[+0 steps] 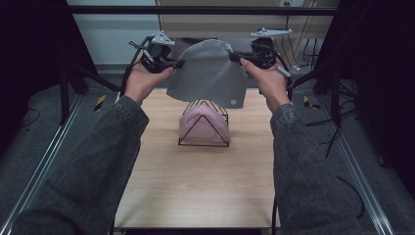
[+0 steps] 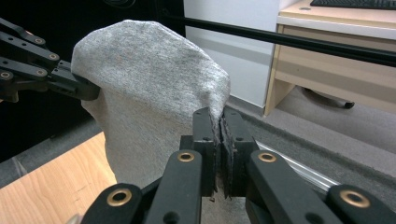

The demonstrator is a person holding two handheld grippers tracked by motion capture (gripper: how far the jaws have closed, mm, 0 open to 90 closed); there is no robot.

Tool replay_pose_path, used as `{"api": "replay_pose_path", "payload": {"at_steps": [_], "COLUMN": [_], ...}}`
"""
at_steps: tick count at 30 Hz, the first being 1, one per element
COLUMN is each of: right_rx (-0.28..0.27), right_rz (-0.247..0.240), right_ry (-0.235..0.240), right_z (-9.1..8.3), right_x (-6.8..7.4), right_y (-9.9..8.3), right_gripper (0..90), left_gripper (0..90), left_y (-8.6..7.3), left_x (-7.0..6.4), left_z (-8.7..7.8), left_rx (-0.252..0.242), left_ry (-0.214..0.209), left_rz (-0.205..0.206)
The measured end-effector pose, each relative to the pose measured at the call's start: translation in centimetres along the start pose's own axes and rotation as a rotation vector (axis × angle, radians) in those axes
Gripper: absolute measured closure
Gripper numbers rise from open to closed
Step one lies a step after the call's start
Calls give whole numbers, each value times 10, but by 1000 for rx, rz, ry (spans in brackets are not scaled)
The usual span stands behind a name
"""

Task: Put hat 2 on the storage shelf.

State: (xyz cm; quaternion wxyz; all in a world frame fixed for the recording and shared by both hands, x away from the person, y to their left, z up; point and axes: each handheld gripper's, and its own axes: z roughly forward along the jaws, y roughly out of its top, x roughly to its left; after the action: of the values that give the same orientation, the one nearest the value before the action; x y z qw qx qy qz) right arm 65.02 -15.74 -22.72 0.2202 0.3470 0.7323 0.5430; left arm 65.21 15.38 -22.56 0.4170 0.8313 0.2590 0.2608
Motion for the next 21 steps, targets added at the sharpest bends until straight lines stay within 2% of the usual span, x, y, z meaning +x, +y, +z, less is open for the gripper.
{"api": "replay_pose_path", "payload": {"at_steps": [11, 21], "right_rx": [30, 50], "right_rz": [11, 12], "right_ry": [-1, 12], "right_z": [8, 12], "right_x": [0, 5], "right_y": [-15, -28], "right_gripper": [863, 864], "left_gripper": [864, 865], "left_y": [-14, -25], "left_x": [-1, -3], "left_z": [10, 11], "left_rx": [23, 40], "left_ry": [-13, -25], "left_rz": [-5, -7]}}
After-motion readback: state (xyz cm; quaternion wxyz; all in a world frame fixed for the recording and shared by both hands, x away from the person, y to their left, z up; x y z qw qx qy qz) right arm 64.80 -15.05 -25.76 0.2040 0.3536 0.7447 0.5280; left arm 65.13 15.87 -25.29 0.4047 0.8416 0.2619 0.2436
